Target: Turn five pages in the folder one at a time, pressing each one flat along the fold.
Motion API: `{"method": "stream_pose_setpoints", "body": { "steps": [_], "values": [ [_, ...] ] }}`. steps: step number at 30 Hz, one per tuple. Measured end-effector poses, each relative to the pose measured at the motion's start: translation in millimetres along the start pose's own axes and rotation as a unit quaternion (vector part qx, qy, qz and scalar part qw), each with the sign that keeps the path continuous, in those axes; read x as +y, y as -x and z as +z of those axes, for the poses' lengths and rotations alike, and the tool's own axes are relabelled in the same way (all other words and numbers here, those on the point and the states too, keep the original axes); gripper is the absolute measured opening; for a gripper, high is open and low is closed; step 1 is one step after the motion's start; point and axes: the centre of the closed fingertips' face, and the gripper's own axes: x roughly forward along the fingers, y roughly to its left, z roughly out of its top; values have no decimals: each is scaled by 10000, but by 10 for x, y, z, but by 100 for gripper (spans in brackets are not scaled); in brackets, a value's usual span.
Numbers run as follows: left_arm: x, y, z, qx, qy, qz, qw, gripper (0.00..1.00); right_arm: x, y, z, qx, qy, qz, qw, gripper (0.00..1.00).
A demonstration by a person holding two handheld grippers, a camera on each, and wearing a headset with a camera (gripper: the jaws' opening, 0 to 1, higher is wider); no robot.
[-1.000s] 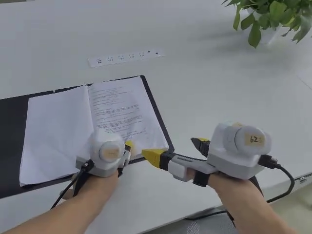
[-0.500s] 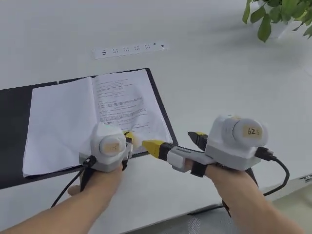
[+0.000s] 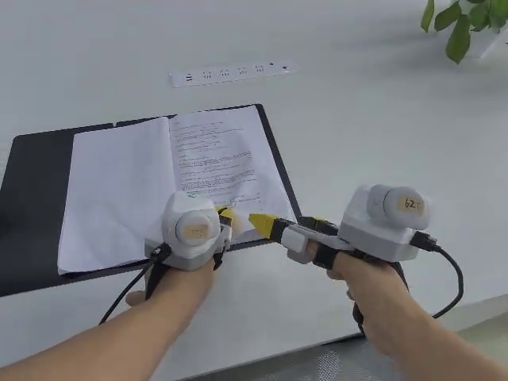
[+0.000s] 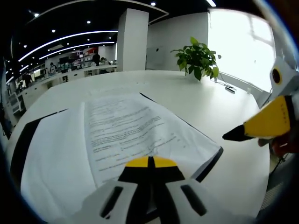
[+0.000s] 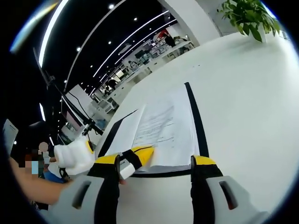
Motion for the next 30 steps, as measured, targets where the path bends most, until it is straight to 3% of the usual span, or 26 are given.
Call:
{"method": "stream_pose_setpoints", "body": {
  "steps": [14,30],
  "values": [
    [-1,-6,9,-18,-21,22,10000,0,-74,-143,-73,172,-224,35,9996,59],
    [-2,2,8,-61,4,30,10000,0,-255,-111,-77,183,-174,-234,9994,31]
  ]
}}
